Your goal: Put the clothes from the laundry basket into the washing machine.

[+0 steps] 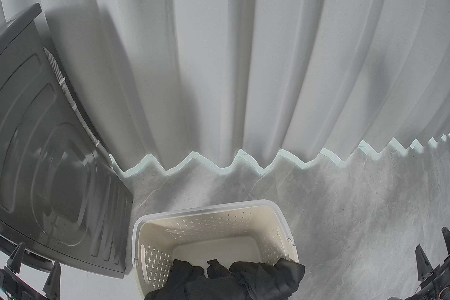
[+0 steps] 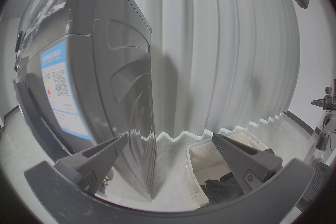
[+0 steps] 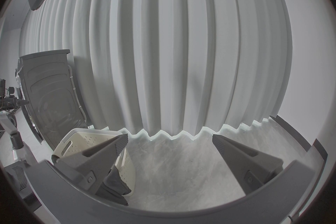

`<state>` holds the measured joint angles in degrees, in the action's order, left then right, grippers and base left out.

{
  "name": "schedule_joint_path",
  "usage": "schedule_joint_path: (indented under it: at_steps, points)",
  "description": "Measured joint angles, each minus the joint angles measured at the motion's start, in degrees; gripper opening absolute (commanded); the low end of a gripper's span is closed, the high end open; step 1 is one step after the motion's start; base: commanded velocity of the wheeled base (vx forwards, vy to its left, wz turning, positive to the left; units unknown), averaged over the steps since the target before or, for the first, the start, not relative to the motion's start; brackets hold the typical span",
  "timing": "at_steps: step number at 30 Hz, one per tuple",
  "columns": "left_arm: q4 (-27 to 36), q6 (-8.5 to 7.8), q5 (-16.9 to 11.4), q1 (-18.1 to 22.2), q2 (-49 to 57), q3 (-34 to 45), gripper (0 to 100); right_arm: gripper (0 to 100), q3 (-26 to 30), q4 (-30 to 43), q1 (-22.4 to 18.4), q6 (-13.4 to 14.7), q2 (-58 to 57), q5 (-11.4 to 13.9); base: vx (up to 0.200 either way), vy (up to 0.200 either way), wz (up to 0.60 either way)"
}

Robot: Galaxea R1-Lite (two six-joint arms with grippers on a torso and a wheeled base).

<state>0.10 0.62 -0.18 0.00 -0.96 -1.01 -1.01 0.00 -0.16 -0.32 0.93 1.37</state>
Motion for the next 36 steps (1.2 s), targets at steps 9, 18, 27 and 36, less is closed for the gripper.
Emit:
schedule_joint_path:
  at_steps: [9,18,27,36]
  points:
    - [0.0,-0.05,0.0,0.0,0.0,0.0,100,100,0.0,0.0,0.0,0.0,0.0,0.0,0.000,0.000,0.00]
    - [0.0,-0.11,0.0,0.0,0.0,0.0,100,100,0.0,0.0,0.0,0.0,0.0,0.0,0.000,0.000,0.00]
    - [0.0,-0.11,0.0,0.0,0.0,0.0,100,100,0.0,0.0,0.0,0.0,0.0,0.0,0.000,0.000,0.00]
    - [0.0,-0.11,0.0,0.0,0.0,0.0,100,100,0.0,0.0,0.0,0.0,0.0,0.0,0.022,0.000,0.00]
